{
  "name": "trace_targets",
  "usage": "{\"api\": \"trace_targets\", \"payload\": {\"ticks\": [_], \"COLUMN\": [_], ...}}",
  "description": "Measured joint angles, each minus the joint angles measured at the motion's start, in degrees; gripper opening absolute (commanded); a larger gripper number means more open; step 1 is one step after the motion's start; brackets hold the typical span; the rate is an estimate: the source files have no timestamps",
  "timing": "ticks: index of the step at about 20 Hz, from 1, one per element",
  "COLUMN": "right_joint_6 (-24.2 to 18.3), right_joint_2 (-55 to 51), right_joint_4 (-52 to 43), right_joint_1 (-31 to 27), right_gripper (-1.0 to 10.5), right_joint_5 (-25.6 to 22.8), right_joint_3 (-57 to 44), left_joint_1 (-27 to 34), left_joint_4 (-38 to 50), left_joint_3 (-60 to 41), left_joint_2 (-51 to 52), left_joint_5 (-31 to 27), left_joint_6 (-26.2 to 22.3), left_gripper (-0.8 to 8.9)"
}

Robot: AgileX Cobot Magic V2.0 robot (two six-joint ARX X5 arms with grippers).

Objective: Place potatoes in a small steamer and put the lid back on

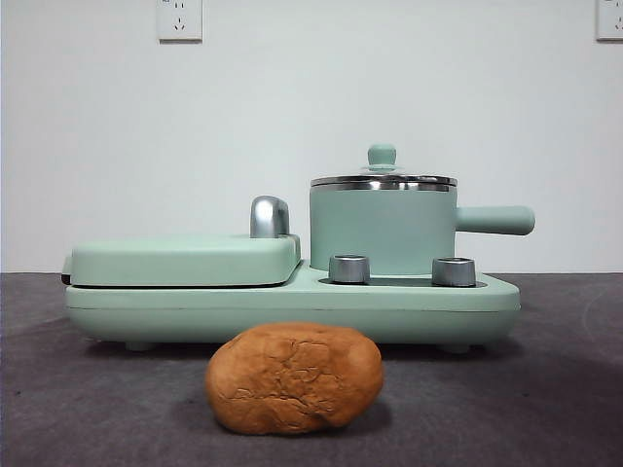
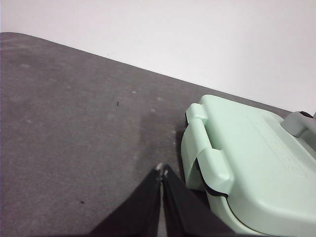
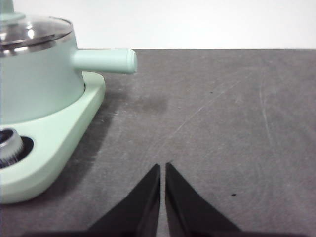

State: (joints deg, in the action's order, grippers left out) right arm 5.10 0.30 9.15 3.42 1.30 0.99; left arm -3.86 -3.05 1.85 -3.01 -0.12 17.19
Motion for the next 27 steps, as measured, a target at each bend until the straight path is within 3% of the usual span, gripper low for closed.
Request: {"api": "trace_targets", "payload": {"ticks": [7,13,17,27], "right_joint_6": [7.43,11.30,11.17,1.97], "right_joint_2": [0.00,1.68,5.51,18.03], "right_joint_4": [-6.80,-5.51,-1.64,7.74], "right_joint_1": [0.00,0.00,0.00,0.00], "right_gripper": [0.2,0.2,0.2,0.2], "right_joint_5": [0.68,1.70,2.71,17.57], "right_joint_3": [-0.02,7.39,15.21,31.41], "left_joint_1": [0.04,0.04,0.09,0.09], "left_joint_4": [6.08,-0.52,-5.62,-15.61], "left_joint_3": [0.07,6.95,14.91,33.18], "left_joint_2": [0.02,-1.27,-4.44,-18.45], "left_joint_5": [0.00,0.02,2.58,24.22], "left_joint_6": [1.09,3.02,2.47,-8.87], "left_gripper": [0.06,0.08,0.08,0.07]}}
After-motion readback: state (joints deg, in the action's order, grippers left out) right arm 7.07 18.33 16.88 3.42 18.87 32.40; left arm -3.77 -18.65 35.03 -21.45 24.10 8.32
